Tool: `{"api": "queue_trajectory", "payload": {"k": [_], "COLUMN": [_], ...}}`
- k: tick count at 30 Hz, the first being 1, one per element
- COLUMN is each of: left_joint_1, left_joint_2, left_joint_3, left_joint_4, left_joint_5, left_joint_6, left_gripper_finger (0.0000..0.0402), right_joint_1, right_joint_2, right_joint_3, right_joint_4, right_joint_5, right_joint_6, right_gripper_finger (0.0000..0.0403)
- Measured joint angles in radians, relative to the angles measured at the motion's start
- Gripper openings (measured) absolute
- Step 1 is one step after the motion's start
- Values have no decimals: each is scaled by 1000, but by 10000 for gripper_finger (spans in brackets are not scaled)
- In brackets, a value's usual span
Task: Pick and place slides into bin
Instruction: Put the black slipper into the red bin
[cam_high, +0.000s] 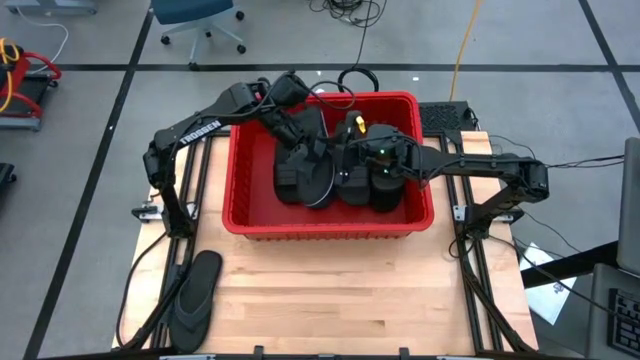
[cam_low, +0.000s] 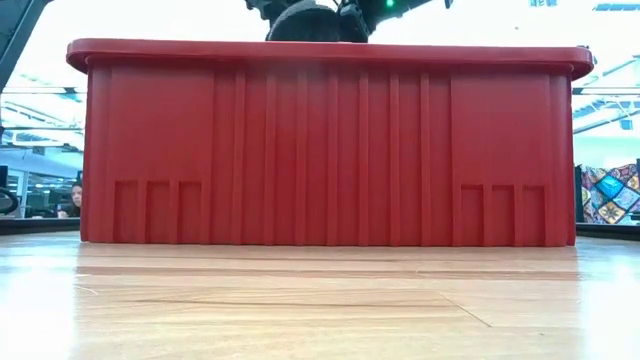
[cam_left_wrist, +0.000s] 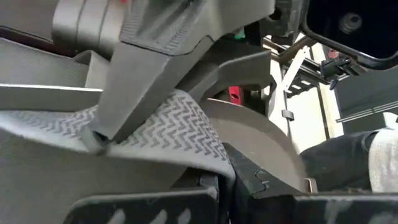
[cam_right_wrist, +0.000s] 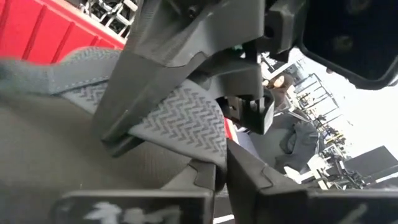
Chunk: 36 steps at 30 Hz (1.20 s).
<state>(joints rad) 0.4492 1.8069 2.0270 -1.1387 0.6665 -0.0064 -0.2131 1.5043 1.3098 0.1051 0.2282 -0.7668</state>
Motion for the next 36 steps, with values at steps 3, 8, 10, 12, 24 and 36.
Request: {"api": "queue_trajectory", "payload": {"k": [3, 8, 10, 12, 24, 36], "left_joint_1": [0, -1, -1, -1, -1, -23], "left_joint_2": [0, -4, -18, -37, -87, -87], "left_joint_3": [0, 0, -1, -1, -1, -1], "left_joint_4": [-4, -16, -42, -63, -110, -150], "left_joint_5": [-13, -133, -185, -224, -412, -406], "left_joint_6": [0, 29, 37, 59, 74, 64], "left_gripper_finger": [0, 23, 46, 74, 230, 244], "right_joint_1": [0, -5, -11, -17, -64, -67], "right_joint_2": [0, 0, 0, 0, 67, 241], "right_joint_3": [0, 0, 0, 0, -98, -92], "right_joint_4": [-17, -87, -116, -132, -41, -11], "right_joint_5": [6, 70, 82, 83, -70, -1], "right_joint_6": [21, 85, 86, 85, 143, 158], "right_gripper_finger": [8, 3, 3, 2, 1, 0]}}
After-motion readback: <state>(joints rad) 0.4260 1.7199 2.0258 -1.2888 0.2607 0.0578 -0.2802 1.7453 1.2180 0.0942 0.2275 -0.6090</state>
